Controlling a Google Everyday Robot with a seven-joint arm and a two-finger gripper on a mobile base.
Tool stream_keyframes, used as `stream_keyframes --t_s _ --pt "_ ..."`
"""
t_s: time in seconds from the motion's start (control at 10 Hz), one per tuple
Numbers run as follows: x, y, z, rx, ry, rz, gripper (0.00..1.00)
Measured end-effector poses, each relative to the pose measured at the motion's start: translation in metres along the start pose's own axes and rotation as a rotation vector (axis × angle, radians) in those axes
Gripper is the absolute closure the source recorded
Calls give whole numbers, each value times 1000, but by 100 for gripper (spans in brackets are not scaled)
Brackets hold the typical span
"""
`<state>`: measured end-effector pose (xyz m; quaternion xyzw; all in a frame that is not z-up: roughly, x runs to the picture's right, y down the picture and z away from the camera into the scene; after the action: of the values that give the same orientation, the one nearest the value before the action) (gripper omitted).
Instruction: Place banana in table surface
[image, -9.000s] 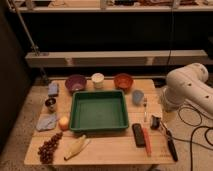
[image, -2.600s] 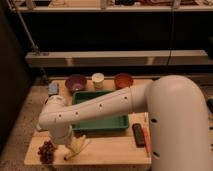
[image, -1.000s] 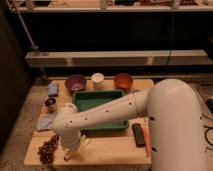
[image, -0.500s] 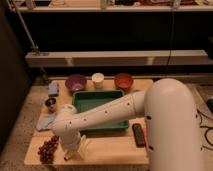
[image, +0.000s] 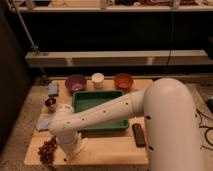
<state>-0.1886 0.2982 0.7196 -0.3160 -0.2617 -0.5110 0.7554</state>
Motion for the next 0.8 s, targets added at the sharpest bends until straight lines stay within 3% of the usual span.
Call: stream_keyframes --t_s 0.1,0.5,0.7,0.8 --pt "-3 -5 -21 10 18 -13 98" --pt "-5 -13 -114 73 80 -26 100" --pt "7 -7 -172 83 116 30 100" --pt "18 1 -193 71 120 78 100"
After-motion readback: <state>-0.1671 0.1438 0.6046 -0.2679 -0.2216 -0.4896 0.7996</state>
